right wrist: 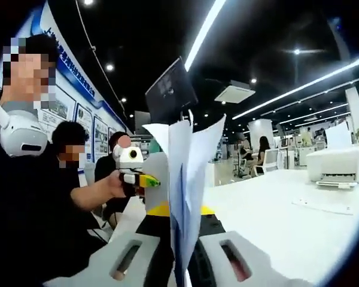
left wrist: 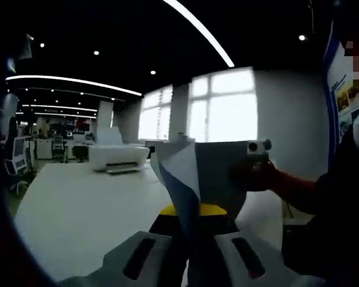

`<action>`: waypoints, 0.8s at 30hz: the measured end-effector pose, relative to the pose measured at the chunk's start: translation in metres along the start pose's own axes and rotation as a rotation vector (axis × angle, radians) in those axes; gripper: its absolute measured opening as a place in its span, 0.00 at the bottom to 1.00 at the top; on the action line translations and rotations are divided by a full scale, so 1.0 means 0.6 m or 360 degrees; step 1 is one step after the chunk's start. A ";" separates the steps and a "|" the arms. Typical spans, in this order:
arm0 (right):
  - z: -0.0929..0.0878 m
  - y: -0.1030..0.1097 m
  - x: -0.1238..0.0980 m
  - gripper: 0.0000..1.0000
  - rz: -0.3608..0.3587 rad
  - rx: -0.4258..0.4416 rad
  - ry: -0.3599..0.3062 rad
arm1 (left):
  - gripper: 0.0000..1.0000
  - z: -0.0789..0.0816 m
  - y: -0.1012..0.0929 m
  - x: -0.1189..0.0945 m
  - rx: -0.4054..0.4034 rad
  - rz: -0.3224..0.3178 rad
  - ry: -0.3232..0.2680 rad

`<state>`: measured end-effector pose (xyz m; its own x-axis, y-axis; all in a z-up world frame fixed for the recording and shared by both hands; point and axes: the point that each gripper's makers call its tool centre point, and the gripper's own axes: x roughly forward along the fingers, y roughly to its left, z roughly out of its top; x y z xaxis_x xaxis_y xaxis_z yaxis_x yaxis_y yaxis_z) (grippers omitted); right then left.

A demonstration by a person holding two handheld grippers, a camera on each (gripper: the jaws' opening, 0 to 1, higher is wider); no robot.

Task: Organize the stack of printing papers by aligning and flattening the scattered papers on the table

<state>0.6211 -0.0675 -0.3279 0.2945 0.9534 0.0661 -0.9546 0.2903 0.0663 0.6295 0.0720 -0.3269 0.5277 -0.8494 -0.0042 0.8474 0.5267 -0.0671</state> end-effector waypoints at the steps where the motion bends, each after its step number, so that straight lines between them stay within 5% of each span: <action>1: -0.003 -0.002 0.000 0.04 -0.0006 0.0003 0.0004 | 0.10 -0.004 0.001 0.000 -0.0004 0.0002 0.0002; 3: -0.012 -0.013 0.000 0.18 -0.0049 0.0078 0.0013 | 0.23 -0.022 0.013 0.003 -0.0059 0.0054 0.0023; 7: -0.020 -0.009 -0.002 0.00 -0.0014 0.0062 0.0021 | 0.06 -0.031 0.002 0.003 -0.0087 -0.0042 0.0011; 24: 0.022 -0.001 -0.015 0.00 0.0008 0.0136 0.0003 | 0.06 0.010 -0.023 0.004 -0.0081 -0.0086 -0.0011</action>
<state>0.6192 -0.0773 -0.3157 0.2893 0.9550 0.0649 -0.9489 0.2772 0.1510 0.6194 0.0628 -0.3200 0.4817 -0.8763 0.0079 0.8707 0.4775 -0.1179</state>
